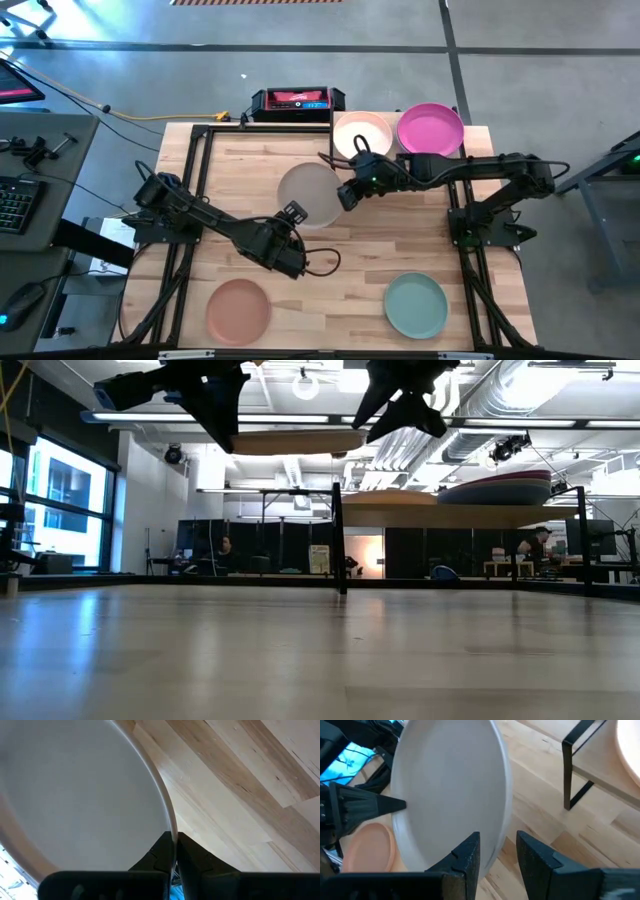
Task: Place and stack plates onto a shelf
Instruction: Stack the gray plate on top of the light orange plate on the shelf
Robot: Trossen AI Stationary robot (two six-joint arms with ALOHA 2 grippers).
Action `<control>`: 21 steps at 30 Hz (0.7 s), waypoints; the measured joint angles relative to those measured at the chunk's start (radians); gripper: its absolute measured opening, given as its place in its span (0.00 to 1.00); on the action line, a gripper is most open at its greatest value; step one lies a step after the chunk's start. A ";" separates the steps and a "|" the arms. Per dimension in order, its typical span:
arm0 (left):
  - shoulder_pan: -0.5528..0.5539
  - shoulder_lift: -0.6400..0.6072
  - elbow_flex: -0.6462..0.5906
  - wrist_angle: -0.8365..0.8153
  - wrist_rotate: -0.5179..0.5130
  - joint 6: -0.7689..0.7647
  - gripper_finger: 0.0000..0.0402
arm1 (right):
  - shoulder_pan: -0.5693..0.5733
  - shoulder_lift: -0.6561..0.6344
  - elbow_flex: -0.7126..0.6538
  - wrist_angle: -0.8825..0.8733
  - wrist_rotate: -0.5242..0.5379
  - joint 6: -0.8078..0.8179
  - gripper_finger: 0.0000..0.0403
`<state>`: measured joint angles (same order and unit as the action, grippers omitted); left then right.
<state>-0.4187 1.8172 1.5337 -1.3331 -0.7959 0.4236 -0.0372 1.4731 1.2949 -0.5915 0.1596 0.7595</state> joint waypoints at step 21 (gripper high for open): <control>0.000 0.000 0.000 0.001 -0.001 -0.002 0.02 | -0.002 0.024 0.000 0.018 0.004 0.048 0.06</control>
<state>-0.4187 1.8172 1.5337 -1.3325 -0.7965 0.4217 -0.0393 1.4975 1.2945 -0.5738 0.1639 0.8078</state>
